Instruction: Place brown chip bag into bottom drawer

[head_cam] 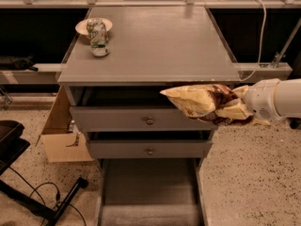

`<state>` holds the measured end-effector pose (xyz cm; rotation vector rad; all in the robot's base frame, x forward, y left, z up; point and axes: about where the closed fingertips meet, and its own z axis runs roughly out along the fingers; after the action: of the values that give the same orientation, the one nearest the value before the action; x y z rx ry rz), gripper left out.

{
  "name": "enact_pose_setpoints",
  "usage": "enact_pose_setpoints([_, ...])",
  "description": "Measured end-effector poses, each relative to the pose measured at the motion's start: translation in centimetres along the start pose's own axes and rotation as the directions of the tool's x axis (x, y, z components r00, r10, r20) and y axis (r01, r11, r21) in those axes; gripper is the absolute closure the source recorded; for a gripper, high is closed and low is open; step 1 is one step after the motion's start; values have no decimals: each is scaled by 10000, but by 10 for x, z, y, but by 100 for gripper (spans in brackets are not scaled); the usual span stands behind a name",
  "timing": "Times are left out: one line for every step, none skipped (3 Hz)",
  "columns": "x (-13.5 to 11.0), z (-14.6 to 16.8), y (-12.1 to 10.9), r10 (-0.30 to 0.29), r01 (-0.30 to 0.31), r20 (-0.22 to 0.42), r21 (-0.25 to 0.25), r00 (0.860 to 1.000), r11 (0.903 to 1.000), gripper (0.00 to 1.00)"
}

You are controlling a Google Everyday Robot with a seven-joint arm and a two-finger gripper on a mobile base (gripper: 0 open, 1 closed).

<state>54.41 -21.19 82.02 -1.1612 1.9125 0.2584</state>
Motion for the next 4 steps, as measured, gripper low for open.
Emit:
enact_pose_setpoints([30,21,19,728,-727,2,-509,9973,9961,100])
enact_pose_setpoints([100,63,72,1728,-1746,-262,-1176,9846,9776,100])
enact_pose_setpoints([182,119,135,1962,-2136,-1156,-1644,9737,9630,100])
enact_pose_setpoints([225,162,165,1836,-2130,-1603,-1918,9698,9580,100])
